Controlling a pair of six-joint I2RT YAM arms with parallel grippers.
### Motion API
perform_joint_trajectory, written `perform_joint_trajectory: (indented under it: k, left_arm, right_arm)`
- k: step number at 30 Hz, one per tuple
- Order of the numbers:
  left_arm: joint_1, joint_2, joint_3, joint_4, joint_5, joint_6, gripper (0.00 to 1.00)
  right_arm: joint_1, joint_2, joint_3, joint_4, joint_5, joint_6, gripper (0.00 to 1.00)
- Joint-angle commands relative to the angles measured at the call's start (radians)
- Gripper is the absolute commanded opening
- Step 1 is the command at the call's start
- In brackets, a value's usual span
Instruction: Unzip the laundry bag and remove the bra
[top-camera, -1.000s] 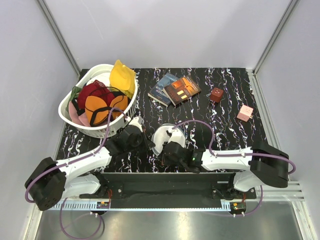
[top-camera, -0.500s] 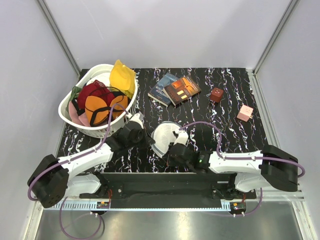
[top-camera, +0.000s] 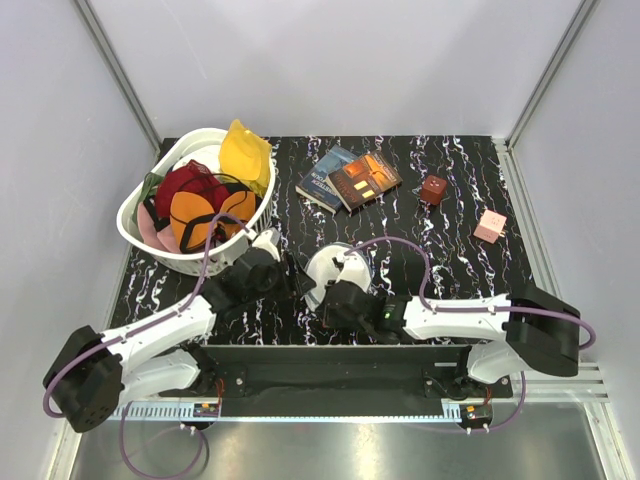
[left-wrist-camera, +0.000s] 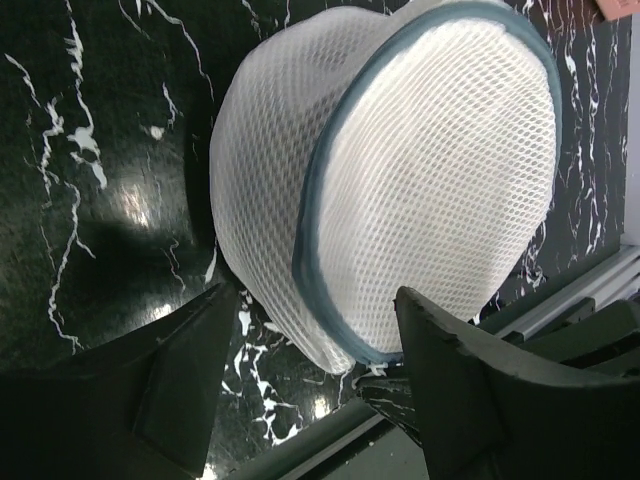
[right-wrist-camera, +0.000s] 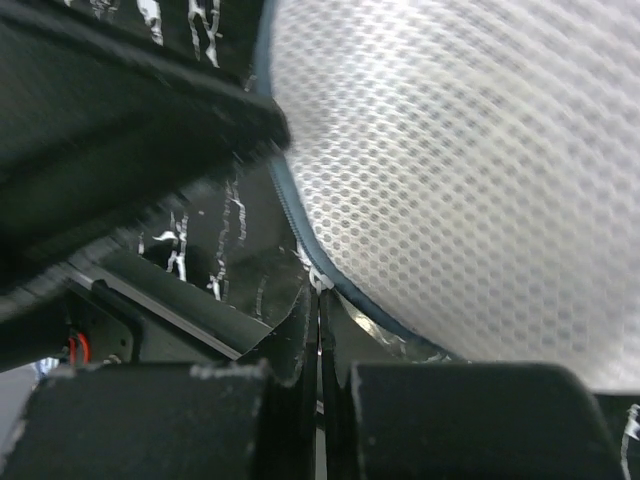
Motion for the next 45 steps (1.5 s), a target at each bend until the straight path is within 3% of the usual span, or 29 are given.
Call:
perform_joint_trajectory:
  k: [1, 9, 13, 20, 24, 32, 45]
  left_arm:
    - [-0.026, -0.047, -0.056, 0.069, 0.031, -0.039, 0.7]
    - [-0.072, -0.026, -0.128, 0.184, 0.041, -0.121, 0.62]
    - [-0.075, -0.026, -0.133, 0.193, 0.024, -0.131, 0.49]
    - [-0.075, -0.067, -0.102, 0.118, -0.039, -0.118, 0.12]
    - [-0.075, -0.078, -0.08, 0.093, -0.062, -0.106, 0.0]
    - [-0.064, -0.089, -0.05, 0.035, -0.096, -0.092, 0.0]
    - [0.032, -0.075, -0.037, 0.044, -0.024, -0.077, 0.0]
  right_arm:
    - [0.008, 0.041, 0.077, 0.004, 0.001, -0.011, 0.0]
    - [0.008, 0.064, 0.104, 0.022, -0.027, -0.016, 0.0]
    - [0.007, 0.069, 0.104, 0.024, -0.037, -0.016, 0.0]
    - [0.008, 0.107, 0.114, 0.05, -0.067, -0.007, 0.0]
    - [0.008, 0.1, 0.105, 0.049, -0.07, -0.002, 0.0]
    - [0.008, 0.078, 0.061, 0.049, -0.057, 0.015, 0.0]
    - [0.007, -0.023, -0.051, 0.016, 0.007, 0.061, 0.0]
